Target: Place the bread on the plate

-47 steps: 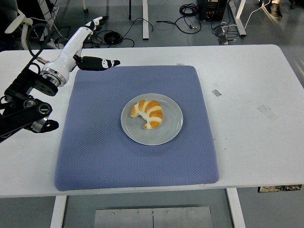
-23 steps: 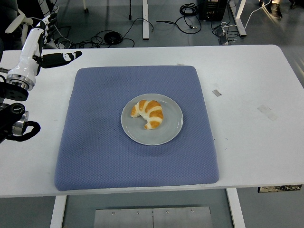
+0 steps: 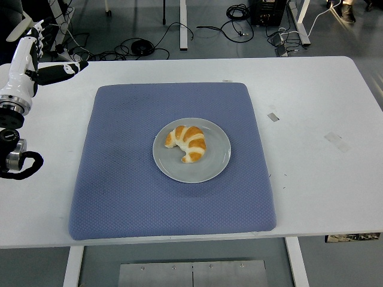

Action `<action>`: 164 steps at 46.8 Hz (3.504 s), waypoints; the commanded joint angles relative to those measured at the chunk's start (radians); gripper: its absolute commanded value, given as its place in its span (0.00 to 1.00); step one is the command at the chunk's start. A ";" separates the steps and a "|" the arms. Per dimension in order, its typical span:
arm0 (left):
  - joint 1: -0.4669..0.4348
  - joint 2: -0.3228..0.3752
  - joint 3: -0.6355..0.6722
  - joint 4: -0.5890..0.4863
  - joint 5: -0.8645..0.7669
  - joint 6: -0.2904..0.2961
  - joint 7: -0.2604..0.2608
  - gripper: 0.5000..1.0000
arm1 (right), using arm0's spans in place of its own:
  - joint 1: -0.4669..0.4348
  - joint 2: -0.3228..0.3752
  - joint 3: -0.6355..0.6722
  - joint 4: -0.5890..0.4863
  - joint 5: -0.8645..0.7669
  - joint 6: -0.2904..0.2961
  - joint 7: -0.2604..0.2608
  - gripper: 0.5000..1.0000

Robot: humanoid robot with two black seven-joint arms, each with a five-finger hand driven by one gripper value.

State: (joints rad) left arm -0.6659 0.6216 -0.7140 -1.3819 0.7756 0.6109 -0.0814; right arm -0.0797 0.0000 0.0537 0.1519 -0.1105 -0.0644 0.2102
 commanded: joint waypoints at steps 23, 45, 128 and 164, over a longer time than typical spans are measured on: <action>0.002 0.001 0.002 0.000 -0.001 0.000 0.000 0.93 | 0.015 0.000 0.003 0.002 0.000 0.000 0.001 1.00; -0.003 -0.002 0.005 0.003 -0.001 0.000 0.002 0.94 | -0.002 0.000 0.002 0.000 0.000 0.000 0.000 1.00; -0.037 -0.031 0.016 0.034 0.001 0.000 0.003 0.96 | -0.002 0.000 0.002 0.000 0.000 0.000 0.000 1.00; -0.038 -0.029 0.007 0.029 -0.001 -0.003 0.005 0.96 | -0.002 0.000 0.002 0.000 0.000 0.000 0.000 1.00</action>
State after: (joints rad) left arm -0.7041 0.5920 -0.7050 -1.3506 0.7747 0.6096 -0.0767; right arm -0.0813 0.0000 0.0552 0.1519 -0.1105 -0.0646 0.2101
